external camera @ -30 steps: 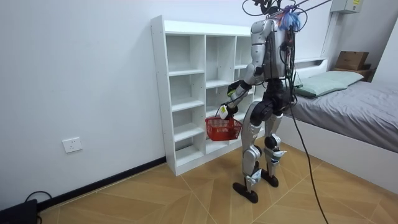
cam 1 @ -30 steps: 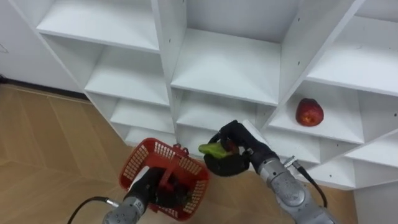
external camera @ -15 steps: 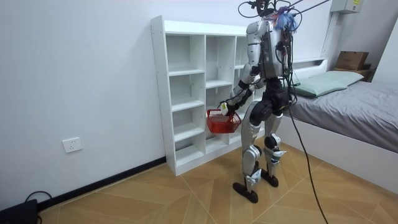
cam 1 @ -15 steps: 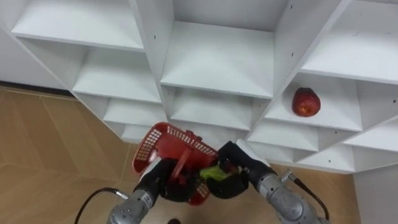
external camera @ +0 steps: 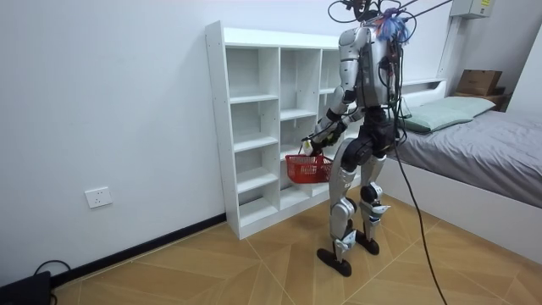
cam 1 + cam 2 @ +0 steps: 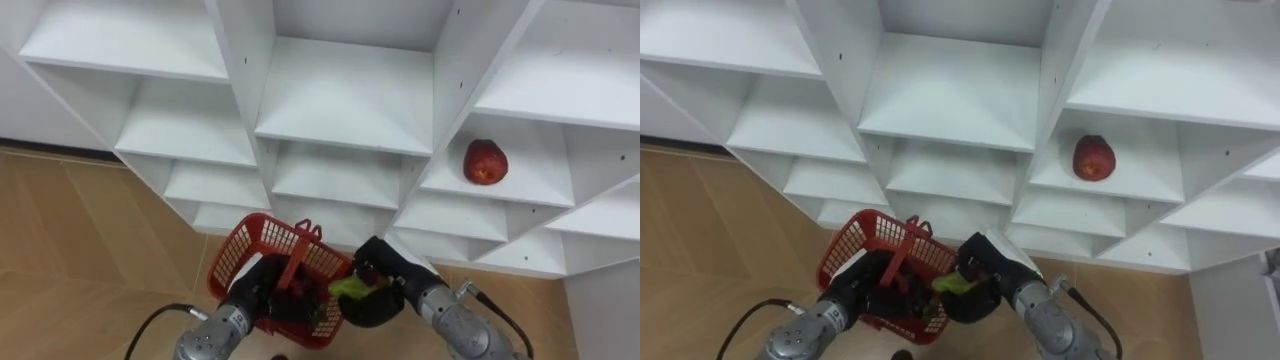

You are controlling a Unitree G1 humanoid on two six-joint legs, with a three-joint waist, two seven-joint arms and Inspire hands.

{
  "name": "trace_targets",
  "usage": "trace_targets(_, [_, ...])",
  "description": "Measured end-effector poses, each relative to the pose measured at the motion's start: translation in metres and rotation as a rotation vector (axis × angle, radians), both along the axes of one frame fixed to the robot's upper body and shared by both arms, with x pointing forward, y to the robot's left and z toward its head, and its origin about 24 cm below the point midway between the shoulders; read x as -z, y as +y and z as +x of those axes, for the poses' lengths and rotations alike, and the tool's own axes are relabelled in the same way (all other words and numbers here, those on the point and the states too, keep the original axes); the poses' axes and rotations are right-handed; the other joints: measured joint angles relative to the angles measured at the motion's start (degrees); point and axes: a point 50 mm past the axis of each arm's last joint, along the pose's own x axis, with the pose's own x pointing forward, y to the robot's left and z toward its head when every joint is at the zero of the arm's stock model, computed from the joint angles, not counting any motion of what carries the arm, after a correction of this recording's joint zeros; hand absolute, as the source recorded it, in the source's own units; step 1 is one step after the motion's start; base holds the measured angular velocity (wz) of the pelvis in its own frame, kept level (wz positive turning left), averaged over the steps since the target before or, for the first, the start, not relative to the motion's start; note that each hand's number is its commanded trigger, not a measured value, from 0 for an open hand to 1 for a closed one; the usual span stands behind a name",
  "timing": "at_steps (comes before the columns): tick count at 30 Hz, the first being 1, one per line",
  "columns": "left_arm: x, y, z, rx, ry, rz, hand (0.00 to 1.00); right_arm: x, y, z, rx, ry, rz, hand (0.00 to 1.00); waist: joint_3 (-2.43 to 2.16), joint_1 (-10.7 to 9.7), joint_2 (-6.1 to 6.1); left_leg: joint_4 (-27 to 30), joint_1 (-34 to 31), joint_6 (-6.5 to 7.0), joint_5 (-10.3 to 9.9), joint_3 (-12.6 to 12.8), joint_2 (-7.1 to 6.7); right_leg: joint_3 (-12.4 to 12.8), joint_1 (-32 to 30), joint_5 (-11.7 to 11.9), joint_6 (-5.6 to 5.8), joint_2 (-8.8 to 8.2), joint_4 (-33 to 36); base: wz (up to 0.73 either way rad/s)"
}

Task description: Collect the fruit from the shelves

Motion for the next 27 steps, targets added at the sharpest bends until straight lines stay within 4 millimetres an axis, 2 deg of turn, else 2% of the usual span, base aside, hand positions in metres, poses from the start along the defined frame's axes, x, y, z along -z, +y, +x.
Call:
trace_targets(10, [-0.014, -0.009, 0.010, 0.049, -0.072, -0.043, 1.00, 0.017, -0.008, -0.007, 0.028, 0.079, -0.047, 1.00, -0.01, -0.3, -0.03, 0.1, -0.1, 0.00, 0.0, 0.4, 0.10, 0.4, -0.2, 0.0, -0.01, 0.07, 0.0, -0.01])
trace_targets(27, [-0.014, -0.016, 0.008, 0.118, -0.044, -0.100, 1.00, 0.017, -0.007, -0.003, -0.016, 0.063, -0.106, 1.00, 0.00, -0.3, 0.00, 0.0, -0.2, -0.03, 0.0, 1.0, 0.35, 0.8, -0.6, 0.1, -0.11, 0.27, 0.0, -0.01])
